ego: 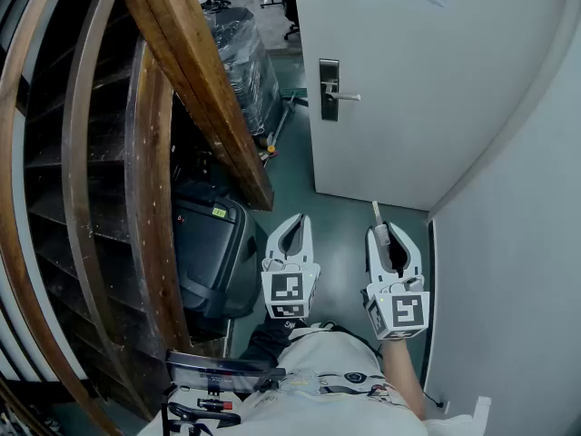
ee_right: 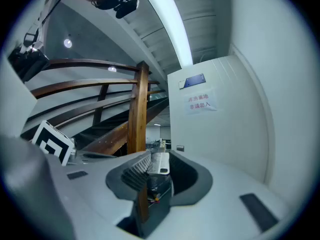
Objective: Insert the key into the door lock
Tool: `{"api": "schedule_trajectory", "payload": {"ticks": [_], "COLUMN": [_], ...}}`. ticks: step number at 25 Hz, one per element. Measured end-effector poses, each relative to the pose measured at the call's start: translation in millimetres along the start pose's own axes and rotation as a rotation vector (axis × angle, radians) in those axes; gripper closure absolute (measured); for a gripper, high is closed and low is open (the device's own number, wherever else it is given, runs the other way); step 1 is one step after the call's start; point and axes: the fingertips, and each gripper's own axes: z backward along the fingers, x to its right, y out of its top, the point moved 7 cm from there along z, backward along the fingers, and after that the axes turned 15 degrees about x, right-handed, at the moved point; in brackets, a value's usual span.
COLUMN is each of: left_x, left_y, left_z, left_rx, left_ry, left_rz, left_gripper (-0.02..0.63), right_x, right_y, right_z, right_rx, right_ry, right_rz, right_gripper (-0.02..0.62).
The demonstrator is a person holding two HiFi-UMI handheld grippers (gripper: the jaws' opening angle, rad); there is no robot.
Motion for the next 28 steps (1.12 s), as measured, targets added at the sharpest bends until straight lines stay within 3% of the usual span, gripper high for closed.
{"api": "schedule_trajectory", "payload": {"ticks": [18,28], "left_x": [10.0,-28.8], "left_y": [-16.6,-43.6], "left_z": [18.2,-16.2], "left_rx": [-0.052,-0.069], "left_ry": [0.044,0.057], "left_rz": [0.007,0.025], "left_gripper": [0.601,0.601], "right_x": [7.5,0.2], "right_y": [-19.5,-54.3], "right_z": [15.1,-36.6], "right_rx": [-0.025,-0.071], "right_ry": [0.038,0.05], "right_rz": [-0.043,-0.053], "right_gripper": [0.476,0.476]}}
